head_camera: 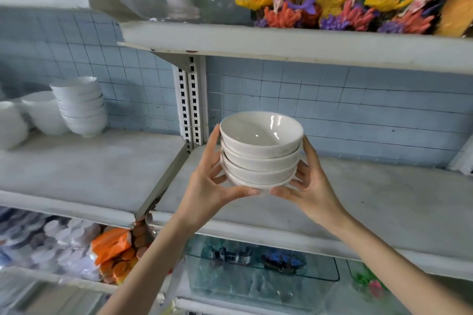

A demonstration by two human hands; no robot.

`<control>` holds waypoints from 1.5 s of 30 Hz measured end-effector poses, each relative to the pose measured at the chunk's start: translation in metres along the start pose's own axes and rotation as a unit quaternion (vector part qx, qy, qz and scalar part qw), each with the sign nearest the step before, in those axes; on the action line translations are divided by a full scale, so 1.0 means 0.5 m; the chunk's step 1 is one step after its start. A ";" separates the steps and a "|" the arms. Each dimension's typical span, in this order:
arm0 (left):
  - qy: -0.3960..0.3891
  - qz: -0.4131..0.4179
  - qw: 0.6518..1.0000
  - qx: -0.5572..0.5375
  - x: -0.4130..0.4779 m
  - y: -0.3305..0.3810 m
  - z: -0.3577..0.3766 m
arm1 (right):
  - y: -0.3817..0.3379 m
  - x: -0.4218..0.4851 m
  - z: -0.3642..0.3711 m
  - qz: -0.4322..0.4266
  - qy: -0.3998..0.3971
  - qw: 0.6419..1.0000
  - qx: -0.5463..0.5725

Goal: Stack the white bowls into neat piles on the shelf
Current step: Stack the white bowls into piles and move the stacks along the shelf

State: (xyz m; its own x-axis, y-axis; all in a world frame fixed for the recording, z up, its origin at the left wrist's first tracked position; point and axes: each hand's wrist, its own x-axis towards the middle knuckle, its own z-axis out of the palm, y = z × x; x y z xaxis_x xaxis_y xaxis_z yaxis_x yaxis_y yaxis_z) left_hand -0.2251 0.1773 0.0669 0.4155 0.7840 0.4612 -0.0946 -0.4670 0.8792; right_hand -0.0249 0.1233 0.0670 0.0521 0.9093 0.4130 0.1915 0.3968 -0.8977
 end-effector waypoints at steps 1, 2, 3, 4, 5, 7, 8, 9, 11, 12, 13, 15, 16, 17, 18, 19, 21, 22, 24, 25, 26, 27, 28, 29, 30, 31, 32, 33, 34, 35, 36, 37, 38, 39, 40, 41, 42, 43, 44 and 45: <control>0.003 0.001 1.000 0.002 -0.009 0.005 -0.017 | -0.006 0.000 0.018 -0.003 -0.003 1.000 0.003; 0.007 0.002 1.000 0.004 -0.019 0.010 -0.035 | -0.012 0.001 0.038 -0.006 -0.006 1.000 0.007; 0.010 0.003 1.000 0.008 -0.028 0.014 -0.055 | -0.019 0.001 0.059 -0.009 -0.009 1.000 0.011; 0.014 0.002 1.000 0.013 -0.038 0.018 -0.076 | -0.024 0.000 0.080 -0.009 -0.012 1.000 0.016; 0.015 -0.001 1.000 0.017 -0.048 0.022 -0.097 | -0.030 -0.002 0.103 -0.009 -0.013 1.000 0.021; 0.014 -0.002 1.000 0.016 -0.071 0.035 -0.140 | -0.042 -0.003 0.149 -0.012 -0.013 1.000 0.024; 0.014 -0.001 1.000 0.019 -0.083 0.042 -0.160 | -0.048 -0.005 0.173 -0.013 -0.015 0.999 0.028; 0.017 0.000 1.000 0.023 -0.095 0.050 -0.180 | -0.053 -0.006 0.198 -0.013 -0.017 0.999 0.033; 0.023 0.002 1.000 0.019 -0.119 0.064 -0.222 | -0.063 -0.009 0.250 -0.013 -0.019 0.999 0.043; 0.024 0.005 1.000 0.019 -0.130 0.069 -0.245 | -0.066 -0.010 0.276 -0.012 -0.020 0.999 0.049; 0.026 0.007 0.999 0.025 -0.142 0.072 -0.268 | -0.070 -0.011 0.301 -0.010 -0.023 0.998 0.054; 0.035 0.008 0.998 0.045 -0.164 0.074 -0.316 | -0.074 -0.011 0.351 -0.006 -0.031 0.997 0.064; 0.041 0.009 0.998 0.052 -0.175 0.074 -0.341 | -0.074 -0.009 0.376 -0.005 -0.036 0.997 0.069; 0.047 0.008 0.997 0.058 -0.186 0.075 -0.366 | -0.075 -0.006 0.401 -0.006 -0.042 0.996 0.072; 0.053 0.006 0.997 0.062 -0.197 0.075 -0.389 | -0.075 -0.003 0.425 -0.007 -0.050 0.996 0.074; 0.060 0.003 0.996 0.065 -0.206 0.075 -0.411 | -0.073 0.002 0.449 -0.007 -0.058 0.995 0.078; 0.073 -0.004 0.995 0.067 -0.222 0.071 -0.454 | -0.069 0.013 0.495 -0.003 -0.077 0.993 0.086; 0.077 -0.006 0.995 0.068 -0.228 0.069 -0.475 | -0.067 0.021 0.517 -0.002 -0.086 0.992 0.087; 0.085 -0.007 0.994 0.074 -0.236 0.061 -0.517 | -0.061 0.040 0.558 0.000 -0.100 0.991 0.084; 0.089 -0.008 0.993 0.076 -0.239 0.056 -0.536 | -0.056 0.052 0.577 0.003 -0.106 0.991 0.085; 0.093 -0.009 0.993 0.078 -0.241 0.050 -0.555 | -0.051 0.065 0.595 0.006 -0.115 0.990 0.086; 0.100 -0.012 0.992 0.081 -0.242 0.044 -0.574 | -0.046 0.080 0.613 0.008 -0.127 0.988 0.083; 0.109 -0.016 0.990 0.085 -0.242 0.036 -0.593 | -0.041 0.095 0.631 0.007 -0.138 0.988 0.076; 0.119 -0.019 0.989 0.086 -0.241 0.028 -0.613 | -0.036 0.111 0.650 0.006 -0.147 0.987 0.068; 0.128 -0.021 0.988 0.088 -0.239 0.019 -0.632 | -0.030 0.127 0.668 0.008 -0.154 0.986 0.064; 0.134 -0.022 0.987 0.091 -0.235 0.010 -0.652 | -0.023 0.144 0.685 0.011 -0.159 0.985 0.063; 0.139 -0.022 0.985 0.096 -0.230 0.001 -0.672 | -0.015 0.161 0.702 0.013 -0.163 0.984 0.065; 0.142 -0.023 0.984 0.102 -0.224 -0.008 -0.692 | -0.006 0.178 0.718 0.015 -0.169 0.983 0.068; 0.145 -0.026 0.984 0.104 -0.216 -0.016 -0.712 | 0.003 0.196 0.734 0.019 -0.173 0.982 0.071; 0.148 -0.029 0.983 0.102 -0.208 -0.026 -0.731 | 0.013 0.215 0.749 0.022 -0.177 0.981 0.075; 0.148 -0.031 0.984 0.098 -0.197 -0.034 -0.750 | 0.022 0.234 0.764 0.024 -0.180 0.980 0.077; 0.148 -0.032 0.984 0.096 -0.186 -0.043 -0.768 | 0.032 0.253 0.779 0.025 -0.181 0.980 0.078; 0.147 -0.032 0.984 0.096 -0.174 -0.052 -0.786 | 0.041 0.273 0.792 0.026 -0.180 0.980 0.079; 0.146 -0.033 0.984 0.096 -0.159 -0.061 -0.806 | 0.050 0.293 0.805 0.026 -0.178 0.980 0.081; 0.144 -0.034 0.984 0.098 -0.146 -0.068 -0.822 | 0.056 0.310 0.815 0.029 -0.175 0.981 0.083; 0.141 -0.033 0.984 0.101 -0.130 -0.079 -0.845 | 0.064 0.332 0.830 0.032 -0.172 0.981 0.084; 0.136 -0.035 0.984 0.106 -0.115 -0.087 -0.862 | 0.069 0.350 0.842 0.034 -0.170 0.982 0.081; 0.132 -0.037 0.985 0.107 -0.101 -0.094 -0.879 | 0.073 0.369 0.854 0.032 -0.169 0.982 0.074; 0.128 -0.039 0.985 0.106 -0.086 -0.102 -0.898 | 0.078 0.388 0.866 0.028 -0.170 0.983 0.066; 0.125 -0.039 0.986 0.104 -0.072 -0.111 -0.916 | 0.081 0.407 0.878 0.025 -0.171 0.983 0.060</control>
State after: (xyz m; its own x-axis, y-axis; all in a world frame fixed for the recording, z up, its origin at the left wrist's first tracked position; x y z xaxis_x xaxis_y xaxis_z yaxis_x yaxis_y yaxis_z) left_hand -0.6489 0.3622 0.0562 0.1767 0.8849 0.4310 0.1271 -0.4548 0.8815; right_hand -0.4369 0.3795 0.0472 -0.2776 0.9088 0.3115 0.0783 0.3446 -0.9355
